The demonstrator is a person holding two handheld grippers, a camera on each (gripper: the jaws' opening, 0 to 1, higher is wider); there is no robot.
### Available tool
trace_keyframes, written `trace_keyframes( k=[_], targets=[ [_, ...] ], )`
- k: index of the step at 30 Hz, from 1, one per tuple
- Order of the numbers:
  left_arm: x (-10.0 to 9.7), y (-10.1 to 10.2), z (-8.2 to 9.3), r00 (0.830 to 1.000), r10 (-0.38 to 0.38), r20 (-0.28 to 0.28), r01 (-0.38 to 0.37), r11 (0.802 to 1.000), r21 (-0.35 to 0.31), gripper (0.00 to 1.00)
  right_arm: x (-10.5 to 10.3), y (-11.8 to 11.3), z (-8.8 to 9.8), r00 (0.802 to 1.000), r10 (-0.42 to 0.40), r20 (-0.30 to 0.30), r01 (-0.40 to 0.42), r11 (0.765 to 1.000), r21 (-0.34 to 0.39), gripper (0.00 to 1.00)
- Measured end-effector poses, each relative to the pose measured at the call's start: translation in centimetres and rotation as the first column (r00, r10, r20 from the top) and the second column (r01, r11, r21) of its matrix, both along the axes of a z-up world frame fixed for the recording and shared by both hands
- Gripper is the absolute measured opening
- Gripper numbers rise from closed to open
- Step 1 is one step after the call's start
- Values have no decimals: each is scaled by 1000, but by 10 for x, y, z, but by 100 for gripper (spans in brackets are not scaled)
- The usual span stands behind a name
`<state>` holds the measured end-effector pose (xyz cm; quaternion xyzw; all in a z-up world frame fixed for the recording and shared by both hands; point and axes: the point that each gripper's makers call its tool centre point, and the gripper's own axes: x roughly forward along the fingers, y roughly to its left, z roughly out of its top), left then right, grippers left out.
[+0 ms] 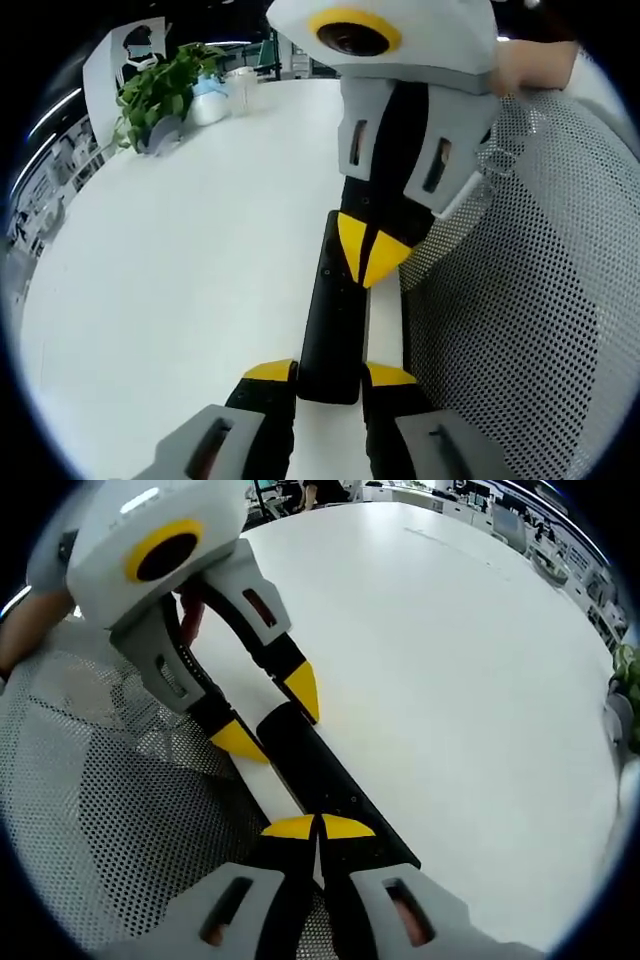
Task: Press the specified remote control buttons in sequence, fully releasing each button before pressing the next.
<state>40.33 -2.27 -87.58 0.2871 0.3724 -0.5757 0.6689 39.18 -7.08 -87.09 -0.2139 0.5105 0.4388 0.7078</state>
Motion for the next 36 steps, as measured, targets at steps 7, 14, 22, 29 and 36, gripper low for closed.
trace_keyframes(
  k=[7,14,22,29,36],
  targets=[
    [-1,-1,0,1000,3,16,-3,1000,5,25,0,-1,0,999,-30,-17,30,1000,7,0],
    [0,-1,0,1000,9,11,-9,1000,10,25,0,-2,0,999,-43,-31,43,999,-10,0],
    [1,-1,0,999,33,-12,-33,999,4,24,5,-1,4,998,-54,-14,54,999,4,0],
    [0,-4,-1,1000,-2,15,2,1000,21,24,12,2,11,996,-91,3,91,995,46,0],
    [-1,-7,-1,999,-28,27,27,999,20,24,15,2,12,997,-71,43,69,997,44,0]
  ],
)
